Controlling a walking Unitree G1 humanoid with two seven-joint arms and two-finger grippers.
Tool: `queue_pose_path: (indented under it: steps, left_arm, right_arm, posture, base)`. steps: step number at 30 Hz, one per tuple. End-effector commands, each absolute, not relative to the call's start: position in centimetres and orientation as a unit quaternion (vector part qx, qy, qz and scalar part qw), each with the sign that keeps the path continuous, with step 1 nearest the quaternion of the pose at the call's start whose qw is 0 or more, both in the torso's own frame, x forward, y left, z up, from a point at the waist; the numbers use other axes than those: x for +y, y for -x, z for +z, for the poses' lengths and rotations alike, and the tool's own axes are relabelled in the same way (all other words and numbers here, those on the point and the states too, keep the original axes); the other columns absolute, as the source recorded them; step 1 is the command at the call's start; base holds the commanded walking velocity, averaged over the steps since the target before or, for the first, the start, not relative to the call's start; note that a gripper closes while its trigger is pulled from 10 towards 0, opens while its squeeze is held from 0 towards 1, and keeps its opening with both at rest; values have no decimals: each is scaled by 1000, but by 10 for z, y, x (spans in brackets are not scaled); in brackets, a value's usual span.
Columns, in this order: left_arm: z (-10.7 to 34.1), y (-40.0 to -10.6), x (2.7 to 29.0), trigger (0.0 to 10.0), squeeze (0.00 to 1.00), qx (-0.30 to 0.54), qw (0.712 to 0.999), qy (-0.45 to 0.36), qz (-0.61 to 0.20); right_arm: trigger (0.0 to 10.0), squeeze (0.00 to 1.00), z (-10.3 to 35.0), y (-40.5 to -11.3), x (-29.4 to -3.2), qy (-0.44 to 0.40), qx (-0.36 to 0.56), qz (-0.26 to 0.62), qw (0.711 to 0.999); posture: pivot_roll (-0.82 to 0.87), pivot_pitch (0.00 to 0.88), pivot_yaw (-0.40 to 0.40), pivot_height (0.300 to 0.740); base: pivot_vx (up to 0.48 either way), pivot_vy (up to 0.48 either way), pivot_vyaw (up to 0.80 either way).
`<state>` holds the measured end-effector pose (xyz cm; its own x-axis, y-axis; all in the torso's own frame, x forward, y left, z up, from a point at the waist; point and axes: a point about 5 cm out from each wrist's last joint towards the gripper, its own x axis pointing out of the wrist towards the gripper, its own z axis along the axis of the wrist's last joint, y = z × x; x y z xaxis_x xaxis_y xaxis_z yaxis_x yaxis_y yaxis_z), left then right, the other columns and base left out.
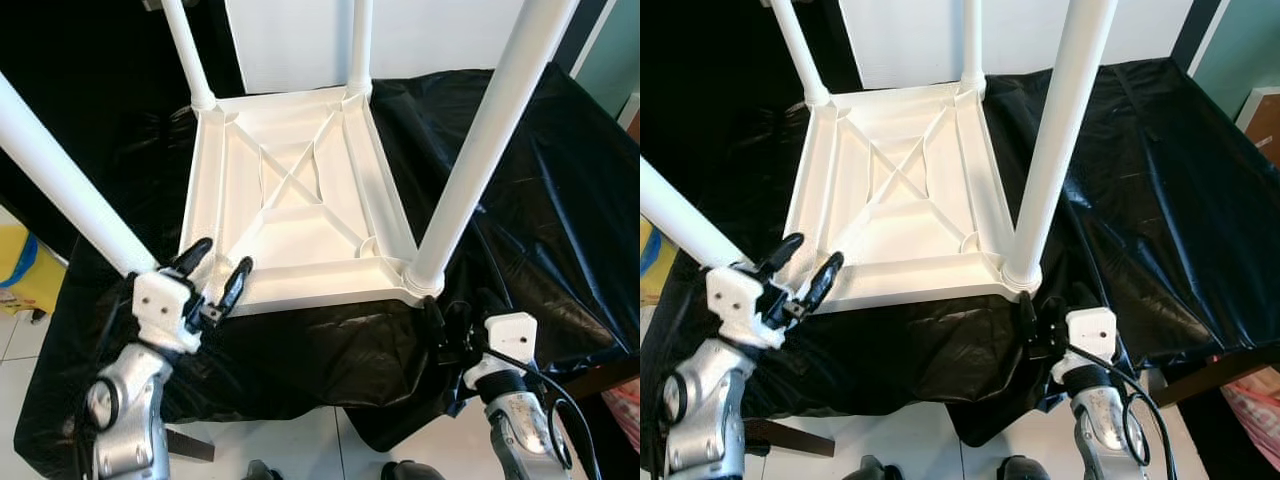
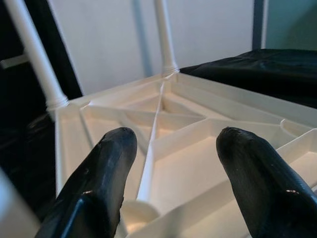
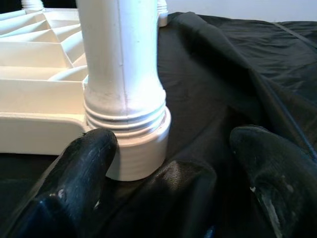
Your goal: Building children table
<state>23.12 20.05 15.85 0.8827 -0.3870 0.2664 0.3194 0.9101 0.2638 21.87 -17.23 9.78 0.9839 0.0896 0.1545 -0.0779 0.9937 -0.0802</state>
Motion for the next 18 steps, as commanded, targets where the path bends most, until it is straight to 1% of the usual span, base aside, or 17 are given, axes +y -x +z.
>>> queue_pose_path:
  steps: [1,2,4,5,6,7,8,9,11,13,14,15,16,17,18]
  left_arm:
    - [162,-229,229,10000,0,-176,980,-56,77]
    - [159,-226,239,10000,0,-170,977,-7,130]
    - [159,-226,239,10000,0,-170,977,-7,130]
    - [158,-225,245,10000,0,-166,974,15,155]
    - [151,-222,248,10000,0,-146,974,16,172]
    - [151,-222,248,10000,0,-146,974,16,172]
    - [143,-217,247,10000,0,-125,976,9,179]
    - [136,-212,243,10000,0,-109,979,-18,170]
    - [136,-212,243,10000,0,-109,979,-18,170]
    - [121,-199,227,10000,0,-88,986,-71,121]
    - [121,-199,227,10000,0,-88,986,-71,121]
    - [114,-194,217,10000,0,-80,988,-96,89]
    - [114,-194,217,10000,0,-80,988,-96,89]
    - [110,-195,219,10000,0,-68,991,-56,104]
    - [108,-198,221,10000,0,-68,991,-32,107]
  right_arm:
    - [10000,0,93,-216,-174,37,-72,37,996]
    - [10000,0,92,-217,-173,36,-71,37,996]
    - [10000,0,92,-217,-173,36,-71,37,996]
    - [10000,0,92,-218,-172,35,-71,38,996]
    - [10000,0,91,-219,-170,33,-70,41,996]
    - [10000,0,91,-219,-170,33,-70,41,996]
    - [10000,0,90,-219,-169,32,-69,43,996]
    - [10000,0,89,-219,-168,33,-68,44,996]
    - [10000,0,89,-219,-168,33,-68,44,996]
    - [10000,0,89,-218,-171,35,-67,42,996]
    - [10000,0,89,-218,-171,35,-67,42,996]
    - [10000,0,90,-218,-174,39,-68,38,996]
    - [10000,0,90,-218,-174,39,-68,38,996]
    - [10000,0,90,-218,-175,40,-68,37,996]
    - [10000,0,91,-219,-175,42,-69,37,996]
  posture:
    - [-71,131,65,740]
    - [-63,133,65,740]
    - [-63,133,65,740]
    - [-57,132,66,740]
    - [-54,135,68,740]
    - [-54,135,68,740]
    - [-48,137,67,740]
    - [-48,137,69,740]
    - [-48,137,69,740]
    - [-55,140,69,740]
    - [-55,140,69,740]
    - [-61,139,66,740]
    - [-61,139,66,740]
    - [-61,139,66,740]
    - [-65,137,63,740]
  base:
    - [0,0,0]
    - [0,0,0]
    - [0,0,0]
    - [0,0,0]
    - [0,0,0]
    - [0,0,0]
    - [0,0,0]
    - [0,0,0]
    - [0,0,0]
    - [0,0,0]
    - [0,0,0]
    - [0,0,0]
    - [0,0,0]
    - [0,0,0]
    - [0,0,0]
